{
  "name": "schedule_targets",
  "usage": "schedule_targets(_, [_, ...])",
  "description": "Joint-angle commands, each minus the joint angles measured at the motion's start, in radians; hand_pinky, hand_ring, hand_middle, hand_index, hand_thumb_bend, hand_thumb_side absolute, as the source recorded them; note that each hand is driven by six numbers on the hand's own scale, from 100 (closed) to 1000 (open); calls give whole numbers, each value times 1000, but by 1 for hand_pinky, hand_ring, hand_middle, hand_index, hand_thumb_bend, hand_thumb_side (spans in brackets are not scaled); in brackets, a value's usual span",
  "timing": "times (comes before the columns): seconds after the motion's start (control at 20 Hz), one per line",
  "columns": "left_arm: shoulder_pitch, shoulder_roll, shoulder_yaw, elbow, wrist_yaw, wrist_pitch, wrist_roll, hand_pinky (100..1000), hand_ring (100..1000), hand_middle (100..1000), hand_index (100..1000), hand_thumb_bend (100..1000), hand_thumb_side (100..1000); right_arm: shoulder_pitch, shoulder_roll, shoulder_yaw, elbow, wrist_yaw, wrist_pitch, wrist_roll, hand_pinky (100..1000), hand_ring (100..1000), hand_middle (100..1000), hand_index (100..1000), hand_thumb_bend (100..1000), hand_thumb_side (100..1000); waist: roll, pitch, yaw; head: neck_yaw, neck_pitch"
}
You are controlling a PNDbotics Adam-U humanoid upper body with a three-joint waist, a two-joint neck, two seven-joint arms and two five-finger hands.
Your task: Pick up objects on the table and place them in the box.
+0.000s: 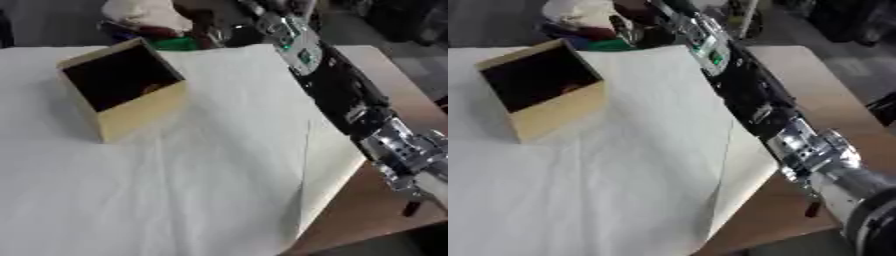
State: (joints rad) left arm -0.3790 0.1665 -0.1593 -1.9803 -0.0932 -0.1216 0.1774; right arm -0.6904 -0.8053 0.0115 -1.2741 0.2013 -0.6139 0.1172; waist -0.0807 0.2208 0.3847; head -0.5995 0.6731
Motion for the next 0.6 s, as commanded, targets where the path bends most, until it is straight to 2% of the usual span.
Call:
schedule_targets(0.05, [2,17,18,-20,-14,4,17,807,642,612,873,100,785,9,-49,-33,-113,-158,41,55,735,976,791,977,100,437,11,-23,-13,34,6])
schedule_targets(0.15, [14,17,27,-20,-22,7,27,798,642,612,872,100,785,33,-49,-49,-184,-240,67,80,734,969,790,969,100,452,19,-25,-36,68,9])
schedule_targets(0.2, [19,18,31,-20,-25,9,32,766,642,613,873,100,786,46,-48,-57,-221,-275,79,89,734,967,789,968,100,456,22,-26,-47,87,10])
schedule_targets(0.3, [30,19,37,-20,-32,11,40,786,641,612,871,100,786,72,-47,-70,-286,-329,103,104,732,965,787,966,100,465,28,-29,-66,120,13])
schedule_targets(0.4, [38,20,43,-20,-38,12,48,786,641,613,871,100,786,98,-43,-81,-338,-363,119,111,731,962,787,964,100,486,34,-30,-84,149,16])
schedule_targets(0.6, [56,21,55,-20,-49,15,63,790,641,612,871,100,787,152,-23,-103,-400,-406,150,113,725,969,783,965,100,470,42,-33,-115,197,21])
